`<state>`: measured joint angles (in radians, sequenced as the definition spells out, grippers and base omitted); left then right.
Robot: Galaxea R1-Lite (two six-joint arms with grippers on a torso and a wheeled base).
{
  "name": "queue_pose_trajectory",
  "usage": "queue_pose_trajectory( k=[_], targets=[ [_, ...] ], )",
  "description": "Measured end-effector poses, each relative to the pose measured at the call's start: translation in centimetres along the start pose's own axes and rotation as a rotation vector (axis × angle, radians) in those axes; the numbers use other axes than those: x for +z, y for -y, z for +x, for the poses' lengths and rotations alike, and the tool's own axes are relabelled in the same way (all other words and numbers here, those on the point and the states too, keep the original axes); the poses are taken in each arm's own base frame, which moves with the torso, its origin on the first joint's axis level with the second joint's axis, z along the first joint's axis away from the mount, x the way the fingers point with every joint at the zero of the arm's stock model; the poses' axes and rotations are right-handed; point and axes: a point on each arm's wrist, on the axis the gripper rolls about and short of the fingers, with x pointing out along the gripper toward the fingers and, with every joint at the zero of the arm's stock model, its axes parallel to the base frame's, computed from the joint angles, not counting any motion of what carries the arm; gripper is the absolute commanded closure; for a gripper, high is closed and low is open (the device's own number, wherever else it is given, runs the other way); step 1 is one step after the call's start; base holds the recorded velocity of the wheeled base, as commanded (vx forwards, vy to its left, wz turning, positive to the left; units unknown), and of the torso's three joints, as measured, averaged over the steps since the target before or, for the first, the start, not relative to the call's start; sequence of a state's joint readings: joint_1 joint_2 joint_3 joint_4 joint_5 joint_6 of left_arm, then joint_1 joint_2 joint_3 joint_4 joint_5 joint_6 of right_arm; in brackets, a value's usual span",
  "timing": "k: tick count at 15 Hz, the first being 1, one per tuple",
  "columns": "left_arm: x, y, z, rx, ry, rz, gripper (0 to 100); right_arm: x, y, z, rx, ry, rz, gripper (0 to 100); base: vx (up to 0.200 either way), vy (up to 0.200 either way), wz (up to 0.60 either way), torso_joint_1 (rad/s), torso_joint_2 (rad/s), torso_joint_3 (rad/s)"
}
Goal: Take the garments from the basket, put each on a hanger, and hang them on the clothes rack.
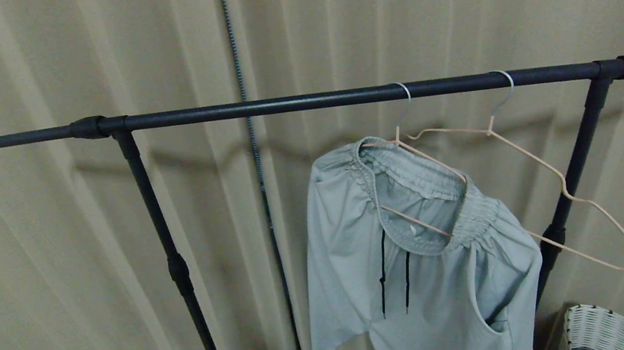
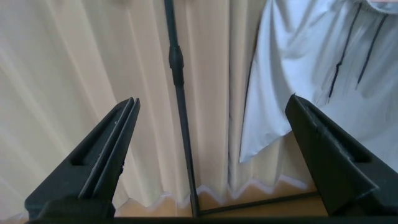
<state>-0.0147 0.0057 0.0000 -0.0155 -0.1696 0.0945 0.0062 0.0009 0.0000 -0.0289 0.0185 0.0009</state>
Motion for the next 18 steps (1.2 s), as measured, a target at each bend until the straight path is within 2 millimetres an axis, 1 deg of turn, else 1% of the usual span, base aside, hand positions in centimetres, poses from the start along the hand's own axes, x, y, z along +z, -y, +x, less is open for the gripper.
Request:
queue_pose_trajectory(
  k=[4,18],
  targets=[
    [-0.01,-0.15,-0.06,-0.052,0.008,-0.009,0,0.00,0.00,0.00,-0.001,0.000,0.002,0,0.000,0.000,0.00,0.000,0.00,0.000],
    [0.00,-0.15,-0.07,-0.057,0.013,0.035,0,-0.02,0.04,0.00,-0.019,-0.002,0.000,0,0.000,0.000,0.00,0.000,0.00,0.000]
  ],
)
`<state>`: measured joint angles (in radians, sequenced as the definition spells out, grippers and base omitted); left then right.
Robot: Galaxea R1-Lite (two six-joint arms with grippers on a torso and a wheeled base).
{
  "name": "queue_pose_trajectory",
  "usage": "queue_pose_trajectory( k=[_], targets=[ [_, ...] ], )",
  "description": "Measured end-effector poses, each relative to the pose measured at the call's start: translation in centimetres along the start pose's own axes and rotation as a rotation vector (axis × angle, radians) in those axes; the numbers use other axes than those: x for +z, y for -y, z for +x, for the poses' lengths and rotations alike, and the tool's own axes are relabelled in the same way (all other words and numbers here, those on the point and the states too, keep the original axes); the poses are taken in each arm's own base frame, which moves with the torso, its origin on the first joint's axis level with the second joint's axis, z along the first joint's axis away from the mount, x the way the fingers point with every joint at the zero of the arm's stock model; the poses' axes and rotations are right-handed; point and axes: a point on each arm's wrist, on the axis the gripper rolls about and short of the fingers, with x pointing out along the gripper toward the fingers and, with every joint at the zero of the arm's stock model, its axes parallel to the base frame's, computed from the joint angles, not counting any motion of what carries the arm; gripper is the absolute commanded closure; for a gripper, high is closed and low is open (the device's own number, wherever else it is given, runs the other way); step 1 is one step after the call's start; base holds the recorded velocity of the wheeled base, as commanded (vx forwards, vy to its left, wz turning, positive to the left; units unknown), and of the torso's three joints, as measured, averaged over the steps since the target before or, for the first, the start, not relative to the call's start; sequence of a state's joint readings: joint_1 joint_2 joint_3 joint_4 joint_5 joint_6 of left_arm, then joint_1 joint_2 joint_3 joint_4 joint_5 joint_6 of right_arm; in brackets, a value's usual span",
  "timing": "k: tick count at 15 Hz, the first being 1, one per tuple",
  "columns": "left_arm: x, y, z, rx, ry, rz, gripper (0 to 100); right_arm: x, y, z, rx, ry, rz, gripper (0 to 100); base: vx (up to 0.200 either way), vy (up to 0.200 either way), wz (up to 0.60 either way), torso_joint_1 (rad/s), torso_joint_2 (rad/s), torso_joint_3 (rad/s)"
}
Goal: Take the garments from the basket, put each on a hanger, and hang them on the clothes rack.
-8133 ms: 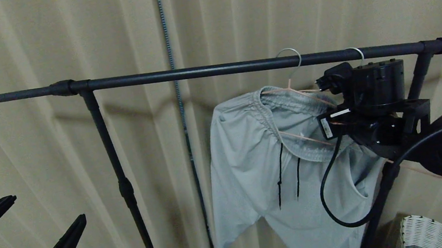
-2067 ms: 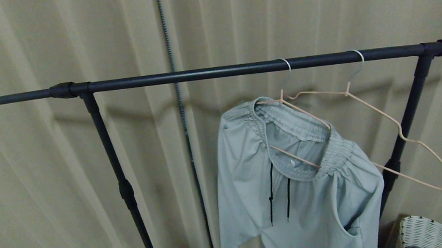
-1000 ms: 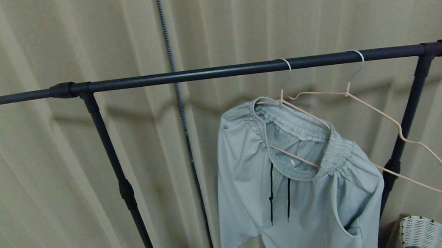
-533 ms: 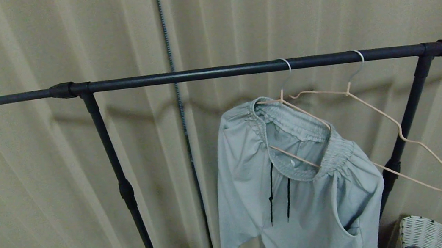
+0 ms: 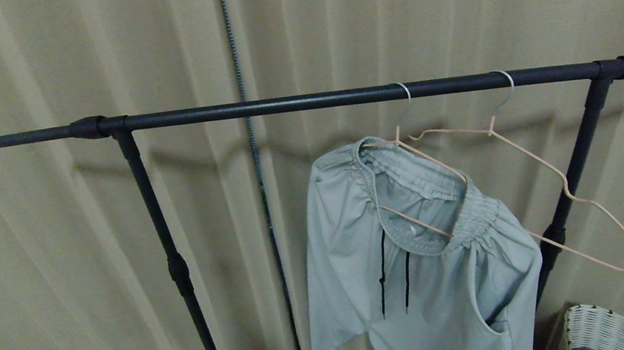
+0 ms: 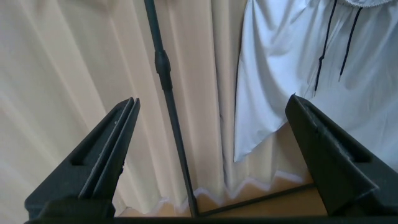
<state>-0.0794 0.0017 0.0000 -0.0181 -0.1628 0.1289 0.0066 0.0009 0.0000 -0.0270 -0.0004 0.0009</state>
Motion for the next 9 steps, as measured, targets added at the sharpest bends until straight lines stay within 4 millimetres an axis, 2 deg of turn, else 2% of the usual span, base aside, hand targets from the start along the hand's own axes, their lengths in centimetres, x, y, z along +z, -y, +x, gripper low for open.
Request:
queue_pose_trajectory(
  k=[1,9],
  targets=[
    [0.00,0.00,0.00,0.000,0.000,0.000,0,0.00,0.00,0.00,0.000,0.000,0.000,0,0.000,0.000,0.00,0.000,0.00,0.000],
    [0.01,0.00,0.00,0.000,0.002,0.002,0,0.00,0.00,0.00,0.000,0.000,-0.006,0,-0.200,0.000,0.00,0.002,0.00,0.001]
  ],
)
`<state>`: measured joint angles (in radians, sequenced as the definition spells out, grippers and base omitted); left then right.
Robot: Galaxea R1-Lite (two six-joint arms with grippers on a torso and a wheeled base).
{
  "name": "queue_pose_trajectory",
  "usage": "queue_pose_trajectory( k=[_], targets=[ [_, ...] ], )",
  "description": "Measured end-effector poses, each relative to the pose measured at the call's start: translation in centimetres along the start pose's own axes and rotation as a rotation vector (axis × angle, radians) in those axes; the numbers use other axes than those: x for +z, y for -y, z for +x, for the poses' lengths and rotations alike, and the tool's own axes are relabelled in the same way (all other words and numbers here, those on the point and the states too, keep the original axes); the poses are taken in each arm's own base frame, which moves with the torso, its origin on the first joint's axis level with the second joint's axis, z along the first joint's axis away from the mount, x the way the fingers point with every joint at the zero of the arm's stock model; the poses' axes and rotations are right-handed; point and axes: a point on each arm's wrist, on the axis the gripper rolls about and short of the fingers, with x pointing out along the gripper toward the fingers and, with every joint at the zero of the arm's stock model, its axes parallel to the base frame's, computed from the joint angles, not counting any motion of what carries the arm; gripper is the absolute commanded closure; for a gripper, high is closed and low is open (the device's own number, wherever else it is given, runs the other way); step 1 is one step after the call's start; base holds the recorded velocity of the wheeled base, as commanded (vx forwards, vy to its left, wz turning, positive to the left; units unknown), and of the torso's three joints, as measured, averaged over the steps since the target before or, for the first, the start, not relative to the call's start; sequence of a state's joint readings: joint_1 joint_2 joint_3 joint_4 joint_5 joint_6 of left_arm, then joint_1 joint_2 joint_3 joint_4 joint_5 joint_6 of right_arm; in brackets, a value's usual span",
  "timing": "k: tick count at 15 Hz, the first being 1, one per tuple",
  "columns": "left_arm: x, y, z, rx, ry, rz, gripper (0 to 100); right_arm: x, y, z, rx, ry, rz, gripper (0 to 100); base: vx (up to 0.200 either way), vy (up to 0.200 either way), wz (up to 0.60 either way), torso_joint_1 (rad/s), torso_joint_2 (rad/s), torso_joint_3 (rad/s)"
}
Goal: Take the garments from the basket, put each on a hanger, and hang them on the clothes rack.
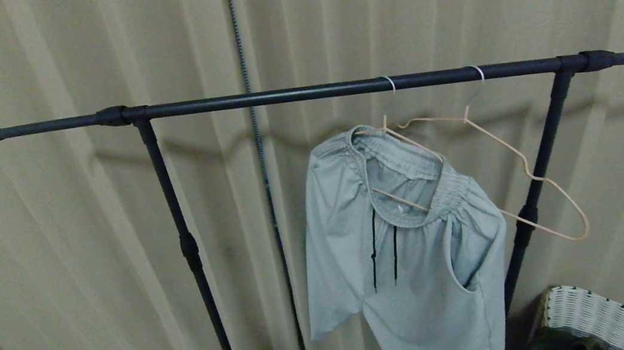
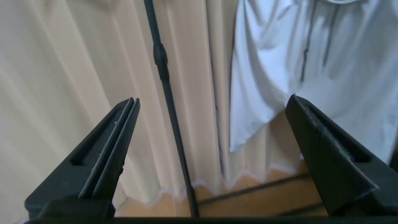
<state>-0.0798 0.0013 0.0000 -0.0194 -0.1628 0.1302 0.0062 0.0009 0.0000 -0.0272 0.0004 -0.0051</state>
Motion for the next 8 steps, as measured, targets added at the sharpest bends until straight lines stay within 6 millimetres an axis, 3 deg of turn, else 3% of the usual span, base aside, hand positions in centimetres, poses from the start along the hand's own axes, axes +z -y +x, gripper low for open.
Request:
queue_pose_trajectory(
  k=[1,5,8],
  targets=[
    [0.00,0.00,0.00,0.000,0.000,0.000,0,0.00,0.00,0.00,0.000,0.000,0.000,0,-0.200,0.000,0.00,0.002,0.00,0.007],
    [0.01,0.00,0.00,0.000,0.001,-0.001,0,0.01,0.00,0.00,0.002,0.001,-0.009,0,0.000,0.000,0.00,0.000,0.00,0.000],
    [0.01,0.00,0.00,0.001,0.001,-0.008,0,0.00,0.00,0.00,0.003,0.000,-0.009,0,0.000,0.000,0.00,-0.103,0.26,0.134]
  ],
)
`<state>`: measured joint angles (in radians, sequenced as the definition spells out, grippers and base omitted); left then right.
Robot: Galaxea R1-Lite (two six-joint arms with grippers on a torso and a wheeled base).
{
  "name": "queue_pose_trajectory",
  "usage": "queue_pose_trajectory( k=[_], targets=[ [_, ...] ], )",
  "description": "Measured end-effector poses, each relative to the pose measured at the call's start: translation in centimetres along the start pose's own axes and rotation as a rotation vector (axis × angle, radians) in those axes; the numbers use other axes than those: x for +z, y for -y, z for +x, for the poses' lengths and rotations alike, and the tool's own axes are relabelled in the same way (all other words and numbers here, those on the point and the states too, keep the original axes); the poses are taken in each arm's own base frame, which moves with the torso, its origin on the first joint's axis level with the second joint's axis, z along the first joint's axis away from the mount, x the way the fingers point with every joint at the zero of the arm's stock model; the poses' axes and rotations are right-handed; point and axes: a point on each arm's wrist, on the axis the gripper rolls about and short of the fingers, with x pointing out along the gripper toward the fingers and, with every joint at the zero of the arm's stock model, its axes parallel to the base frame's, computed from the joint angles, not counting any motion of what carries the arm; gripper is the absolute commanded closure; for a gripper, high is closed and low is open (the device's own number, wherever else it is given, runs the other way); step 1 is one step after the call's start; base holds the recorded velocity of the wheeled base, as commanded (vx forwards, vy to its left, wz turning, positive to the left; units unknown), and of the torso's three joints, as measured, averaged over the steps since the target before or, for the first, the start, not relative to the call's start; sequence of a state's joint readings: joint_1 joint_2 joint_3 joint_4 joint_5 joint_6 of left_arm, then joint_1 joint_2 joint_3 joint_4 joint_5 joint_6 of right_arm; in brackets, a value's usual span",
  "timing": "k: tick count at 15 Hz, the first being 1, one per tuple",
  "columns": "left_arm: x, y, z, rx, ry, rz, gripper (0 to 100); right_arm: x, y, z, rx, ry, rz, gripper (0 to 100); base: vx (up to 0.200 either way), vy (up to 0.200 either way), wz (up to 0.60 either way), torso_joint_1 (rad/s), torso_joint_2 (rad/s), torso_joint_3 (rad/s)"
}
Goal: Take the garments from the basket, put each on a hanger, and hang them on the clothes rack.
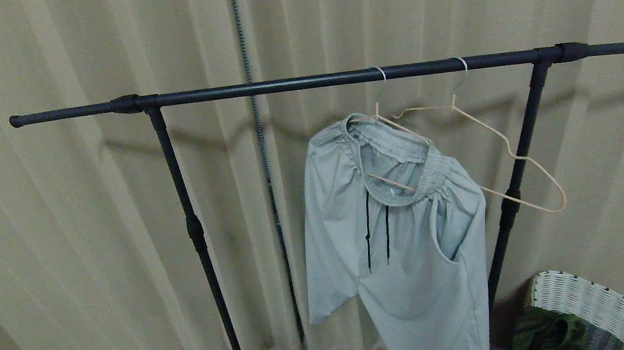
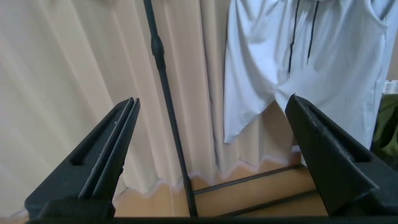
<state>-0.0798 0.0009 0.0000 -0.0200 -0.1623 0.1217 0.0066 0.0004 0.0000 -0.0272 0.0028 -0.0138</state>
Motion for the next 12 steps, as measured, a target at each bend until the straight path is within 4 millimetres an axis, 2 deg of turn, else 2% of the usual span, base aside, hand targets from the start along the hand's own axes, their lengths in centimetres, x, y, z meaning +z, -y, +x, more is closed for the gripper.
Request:
queue_pose_trajectory(
  k=[12],
  targets=[
    [-0.03,0.00,0.00,0.001,-0.002,-0.037,0,-0.01,-0.02,0.00,0.011,0.000,-0.009,0,0.000,0.000,0.00,-0.183,0.47,0.282]
  ],
)
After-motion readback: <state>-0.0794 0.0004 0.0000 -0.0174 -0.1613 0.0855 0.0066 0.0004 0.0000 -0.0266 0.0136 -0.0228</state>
